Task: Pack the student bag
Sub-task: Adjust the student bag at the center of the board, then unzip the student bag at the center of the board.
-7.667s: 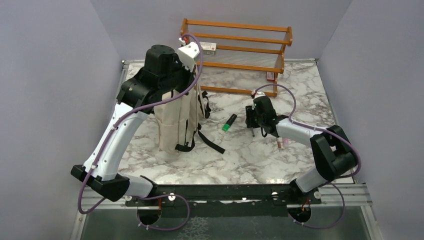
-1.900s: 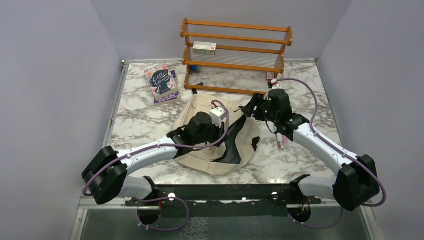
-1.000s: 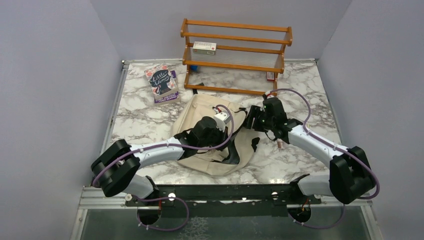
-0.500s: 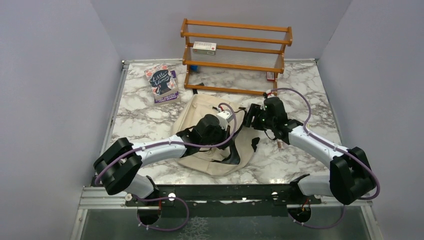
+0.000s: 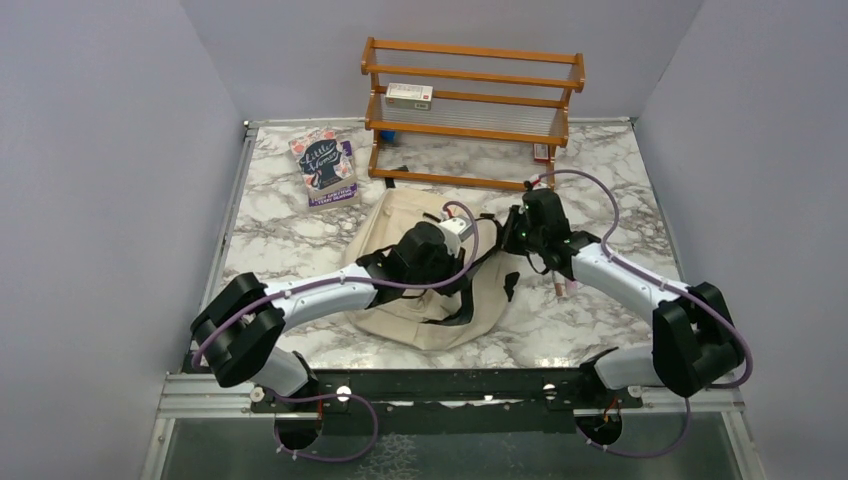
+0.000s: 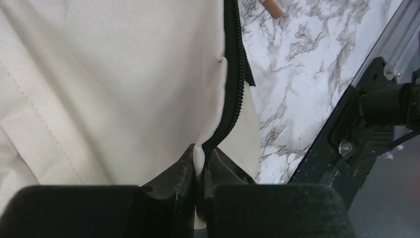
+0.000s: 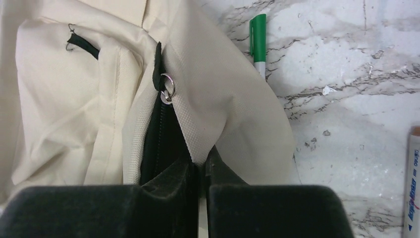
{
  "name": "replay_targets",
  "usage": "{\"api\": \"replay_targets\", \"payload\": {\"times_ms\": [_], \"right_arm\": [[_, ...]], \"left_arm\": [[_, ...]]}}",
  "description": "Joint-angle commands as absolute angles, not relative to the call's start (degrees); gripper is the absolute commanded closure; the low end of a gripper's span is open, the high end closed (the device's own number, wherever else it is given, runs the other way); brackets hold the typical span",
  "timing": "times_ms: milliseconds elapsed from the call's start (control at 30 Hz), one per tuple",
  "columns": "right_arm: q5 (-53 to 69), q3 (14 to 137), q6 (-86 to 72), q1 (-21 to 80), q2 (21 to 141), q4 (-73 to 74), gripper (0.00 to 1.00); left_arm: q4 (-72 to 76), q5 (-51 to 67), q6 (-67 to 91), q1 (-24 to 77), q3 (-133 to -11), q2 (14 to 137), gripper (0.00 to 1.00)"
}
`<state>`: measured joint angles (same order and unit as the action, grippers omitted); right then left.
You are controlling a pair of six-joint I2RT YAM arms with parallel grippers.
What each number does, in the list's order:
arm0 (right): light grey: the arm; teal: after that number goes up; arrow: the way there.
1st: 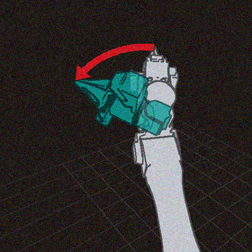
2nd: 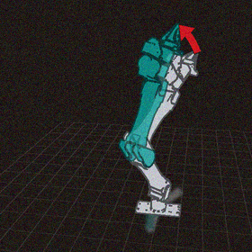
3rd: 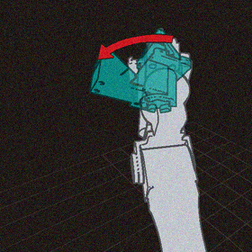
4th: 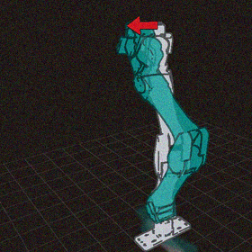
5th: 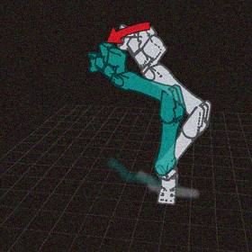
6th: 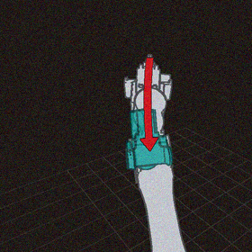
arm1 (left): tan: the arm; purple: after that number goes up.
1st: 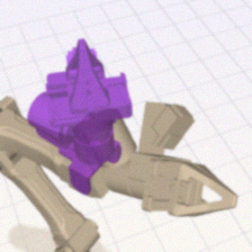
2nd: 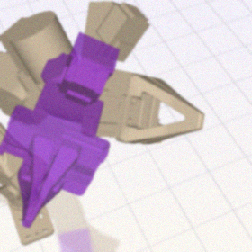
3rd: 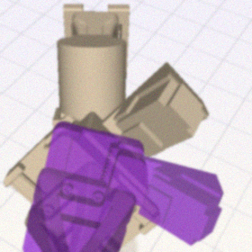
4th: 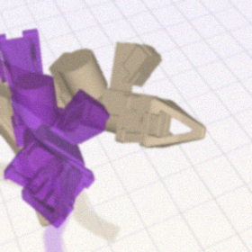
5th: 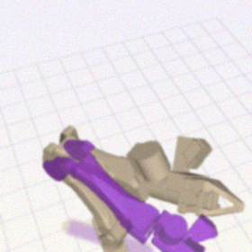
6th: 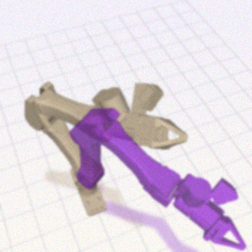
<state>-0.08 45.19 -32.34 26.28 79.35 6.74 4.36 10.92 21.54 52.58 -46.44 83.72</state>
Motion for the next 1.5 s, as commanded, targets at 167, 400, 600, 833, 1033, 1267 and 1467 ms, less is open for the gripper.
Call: {"api": "replay_targets", "payload": {"times_ms": [167, 400, 600, 833, 1033, 1267, 1467], "right_arm": [[1.7, 37.0, -25.6, 26.2, 70.2, -1.4, 0.99], [7.2, 30.0, -21.0, 26.2, 64.8, -14.5, 0.99], [10.3, 26.1, -17.6, 26.2, 64.3, -24.6, 0.99], [11.4, 24.6, -15.2, 26.2, 64.4, -30.4, 1.0], [12.7, 24.4, -13.1, 26.2, 64.9, -31.9, 0.99], [16.2, 25.2, -12.3, 26.2, 66.9, -32.7, 0.99], [16.2, 25.6, -12.7, 26.2, 67.2, -32.9, 0.99]], "left_arm": [[1.1, 16.6, 22.4, 48.3, -53.5, 80.8, 0.46], [4.4, 19.4, 30.5, 40.0, -59.6, 81.5, 0.24], [1.1, 20.8, 33.5, 38.6, -72.2, 92.6, 0.21], [2.3, 21.1, 41.0, 38.7, -75.4, 99.7, 0.21], [2.7, 21.2, 45.9, 39.1, -77.2, 103.3, 0.22], [3.5, 20.5, 47.3, 39.4, -79.0, 105.8, 0.22], [3.0, 21.8, 46.2, 39.5, -79.6, 107.7, 0.3]]}}
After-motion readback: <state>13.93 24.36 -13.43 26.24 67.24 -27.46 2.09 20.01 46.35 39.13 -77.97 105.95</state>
